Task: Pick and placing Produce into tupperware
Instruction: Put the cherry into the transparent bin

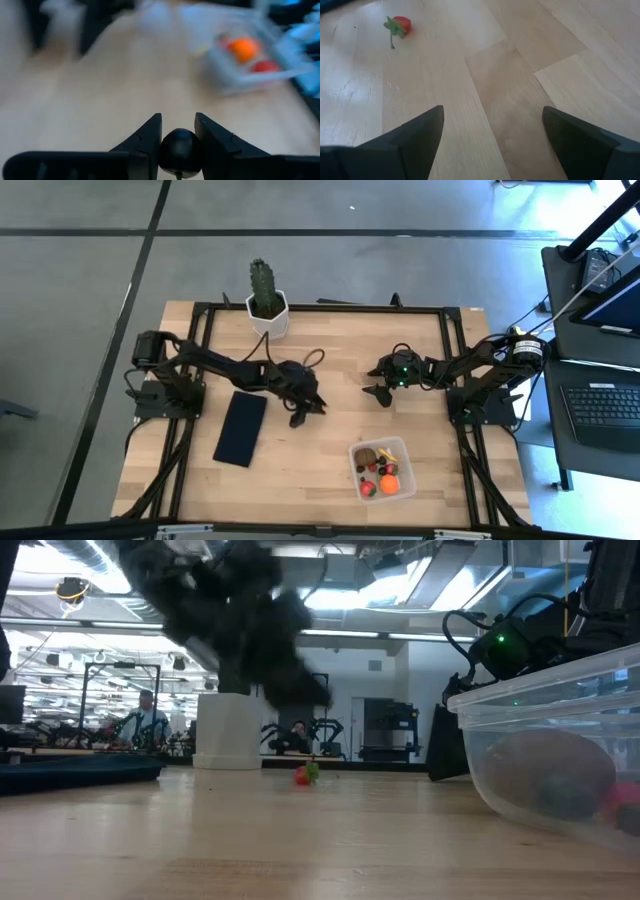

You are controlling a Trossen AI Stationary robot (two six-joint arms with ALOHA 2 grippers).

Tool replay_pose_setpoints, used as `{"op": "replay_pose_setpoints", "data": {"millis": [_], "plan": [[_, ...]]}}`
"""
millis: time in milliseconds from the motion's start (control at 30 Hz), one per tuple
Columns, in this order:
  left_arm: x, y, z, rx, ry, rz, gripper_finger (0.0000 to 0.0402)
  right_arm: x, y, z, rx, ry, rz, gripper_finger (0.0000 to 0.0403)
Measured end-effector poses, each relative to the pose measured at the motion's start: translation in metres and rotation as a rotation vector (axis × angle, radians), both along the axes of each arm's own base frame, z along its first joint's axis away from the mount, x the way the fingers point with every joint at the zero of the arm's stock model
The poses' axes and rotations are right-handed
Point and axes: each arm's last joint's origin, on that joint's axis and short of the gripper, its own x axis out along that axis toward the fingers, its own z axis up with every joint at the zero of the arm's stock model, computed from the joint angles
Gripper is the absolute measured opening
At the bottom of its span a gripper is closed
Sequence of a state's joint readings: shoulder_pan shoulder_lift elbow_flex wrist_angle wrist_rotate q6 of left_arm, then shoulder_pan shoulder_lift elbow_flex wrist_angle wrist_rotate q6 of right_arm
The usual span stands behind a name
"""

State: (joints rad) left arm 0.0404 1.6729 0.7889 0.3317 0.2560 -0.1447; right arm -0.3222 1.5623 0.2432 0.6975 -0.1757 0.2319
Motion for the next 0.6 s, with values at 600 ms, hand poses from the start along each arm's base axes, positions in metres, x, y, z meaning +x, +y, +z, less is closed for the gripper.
{"op": "replay_pose_setpoints", "data": {"millis": [600], "plan": [[0.109, -0.108, 0.052, 0.198, -0.332, -0.373, 0.0093, 0.0, 0.0, 0.001, 0.039, -0.012, -0.029, 0.0339]]}}
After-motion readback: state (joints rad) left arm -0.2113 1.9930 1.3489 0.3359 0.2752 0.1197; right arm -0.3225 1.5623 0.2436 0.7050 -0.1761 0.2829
